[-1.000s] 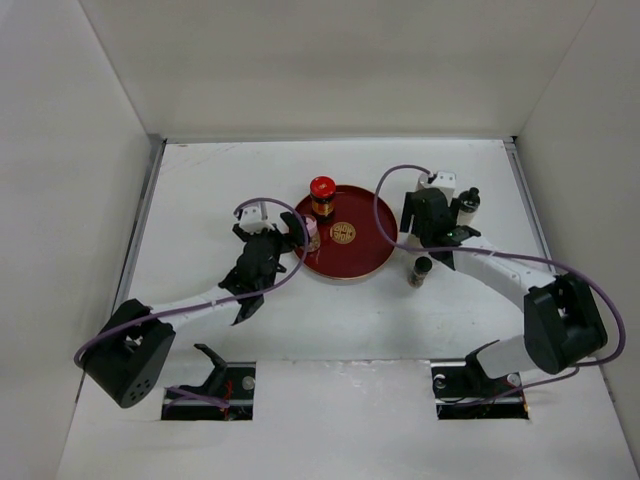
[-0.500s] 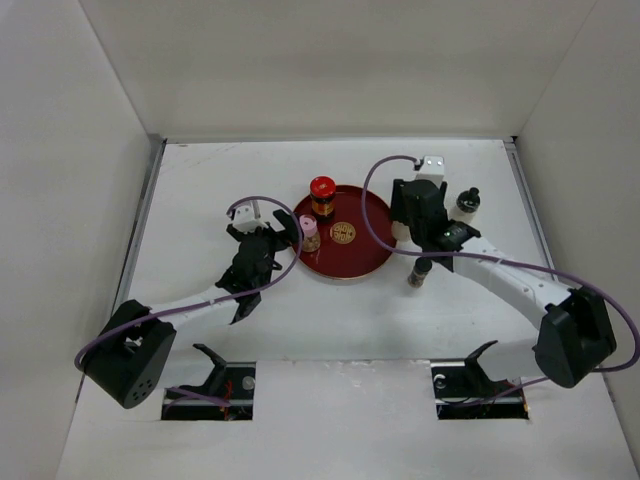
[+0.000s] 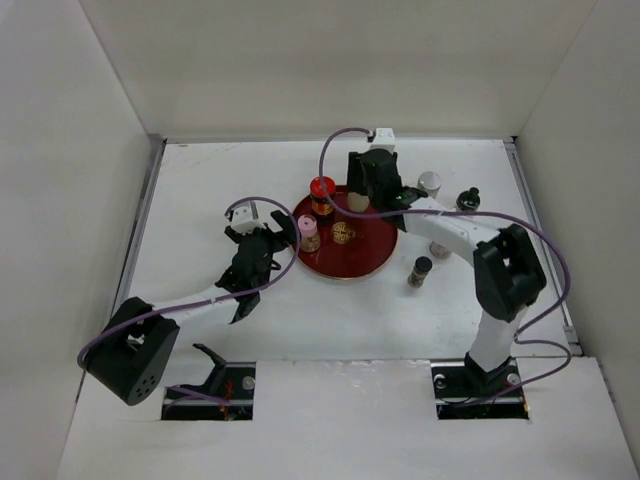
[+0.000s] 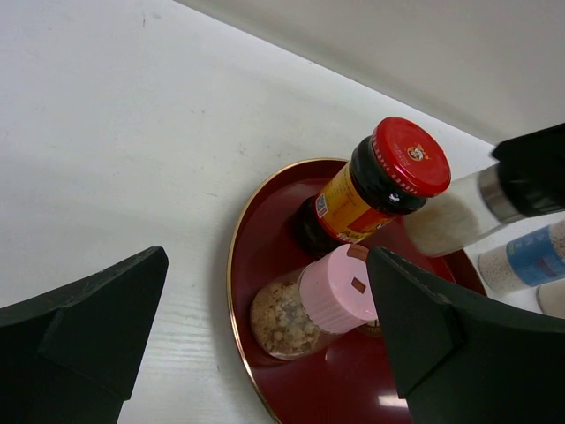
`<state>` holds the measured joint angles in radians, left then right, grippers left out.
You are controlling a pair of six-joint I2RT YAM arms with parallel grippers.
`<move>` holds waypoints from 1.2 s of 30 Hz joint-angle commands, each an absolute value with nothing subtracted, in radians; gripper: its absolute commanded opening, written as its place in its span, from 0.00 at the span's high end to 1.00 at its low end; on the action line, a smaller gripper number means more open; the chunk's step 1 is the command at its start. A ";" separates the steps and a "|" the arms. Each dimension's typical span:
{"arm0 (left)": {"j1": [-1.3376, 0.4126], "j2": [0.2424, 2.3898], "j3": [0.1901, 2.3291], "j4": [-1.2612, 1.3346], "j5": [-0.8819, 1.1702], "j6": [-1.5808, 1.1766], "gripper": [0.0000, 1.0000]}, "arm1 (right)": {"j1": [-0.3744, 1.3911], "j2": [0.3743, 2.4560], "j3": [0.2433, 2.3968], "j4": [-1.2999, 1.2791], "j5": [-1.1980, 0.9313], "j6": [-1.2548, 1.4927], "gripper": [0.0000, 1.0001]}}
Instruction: Organize the condiment bottles
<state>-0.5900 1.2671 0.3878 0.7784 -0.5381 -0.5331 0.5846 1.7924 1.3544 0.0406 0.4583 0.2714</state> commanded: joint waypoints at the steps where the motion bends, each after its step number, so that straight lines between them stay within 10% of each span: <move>1: -0.588 1.267 0.376 0.841 -0.540 -0.548 0.01 | 0.582 1.830 1.477 0.141 0.428 0.301 0.44; 21: -0.594 1.278 0.382 0.844 -0.534 -0.543 0.01 | 0.567 1.918 1.457 0.147 0.416 0.341 0.25; 36: -0.597 1.279 0.383 0.844 -0.531 -0.545 0.01 | 0.404 1.554 1.195 0.140 0.500 0.350 0.01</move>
<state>-0.5922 1.2850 0.3874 0.7826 -0.5373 -0.5335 0.4500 1.6032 1.2377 0.0933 0.4347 0.3412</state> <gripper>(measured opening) 0.996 0.983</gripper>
